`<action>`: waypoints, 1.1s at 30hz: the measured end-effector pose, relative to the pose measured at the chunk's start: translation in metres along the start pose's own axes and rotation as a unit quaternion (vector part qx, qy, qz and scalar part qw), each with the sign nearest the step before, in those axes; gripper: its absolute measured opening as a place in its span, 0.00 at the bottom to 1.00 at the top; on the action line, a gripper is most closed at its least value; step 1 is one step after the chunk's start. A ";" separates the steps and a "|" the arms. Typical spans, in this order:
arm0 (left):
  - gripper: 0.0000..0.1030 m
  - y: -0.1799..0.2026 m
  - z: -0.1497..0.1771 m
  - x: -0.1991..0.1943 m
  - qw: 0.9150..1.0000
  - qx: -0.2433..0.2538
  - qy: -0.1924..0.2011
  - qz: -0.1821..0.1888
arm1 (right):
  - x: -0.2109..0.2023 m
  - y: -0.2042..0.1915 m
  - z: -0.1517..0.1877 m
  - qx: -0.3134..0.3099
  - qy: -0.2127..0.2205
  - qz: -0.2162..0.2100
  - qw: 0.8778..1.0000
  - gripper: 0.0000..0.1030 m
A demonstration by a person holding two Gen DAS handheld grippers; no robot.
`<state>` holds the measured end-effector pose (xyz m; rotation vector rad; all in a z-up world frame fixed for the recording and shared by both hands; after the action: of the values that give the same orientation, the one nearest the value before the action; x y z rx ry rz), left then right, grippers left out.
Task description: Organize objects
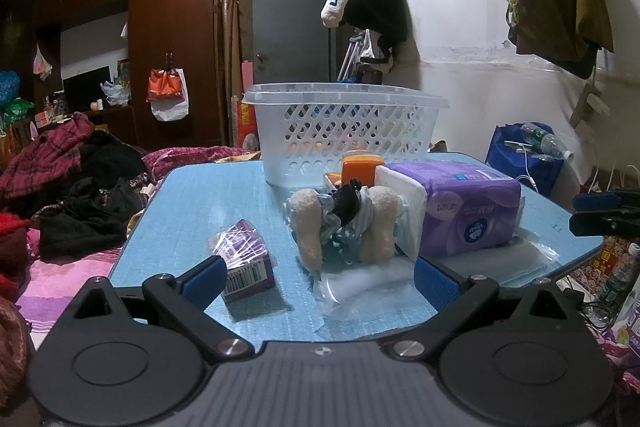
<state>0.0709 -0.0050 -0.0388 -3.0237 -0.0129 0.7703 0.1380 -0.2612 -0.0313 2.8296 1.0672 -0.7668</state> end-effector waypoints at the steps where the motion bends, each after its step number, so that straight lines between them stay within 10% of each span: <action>1: 0.98 0.000 0.000 0.000 1.000 0.000 0.000 -0.001 | 0.000 0.001 0.000 0.001 0.000 -0.001 1.000 1.00; 24: 0.98 0.008 0.001 0.001 0.999 0.035 0.004 -0.024 | 0.002 0.005 0.000 0.009 -0.003 0.015 1.000 1.00; 29: 1.00 0.006 -0.014 -0.027 0.994 0.010 0.111 -0.013 | -0.002 0.011 -0.003 0.026 0.017 0.023 0.999 1.00; 33: 1.00 0.017 -0.021 -0.021 0.990 0.031 0.139 0.016 | -0.018 0.016 -0.012 0.024 0.126 0.048 0.990 1.00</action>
<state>0.0627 -0.0228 -0.0110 -3.0483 0.0629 0.3380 0.1411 -0.2823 -0.0148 3.0552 0.9376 -0.4403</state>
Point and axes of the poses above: each gripper's, at about its wrist camera, not at the fingertips, and x roughly the way its jaws point, y to its right, z to its underside, the point moved 7 cm from there along x, roughly the way its jaws point, and after that the axes turned 5 degrees about -y, right-handed, at the moved point
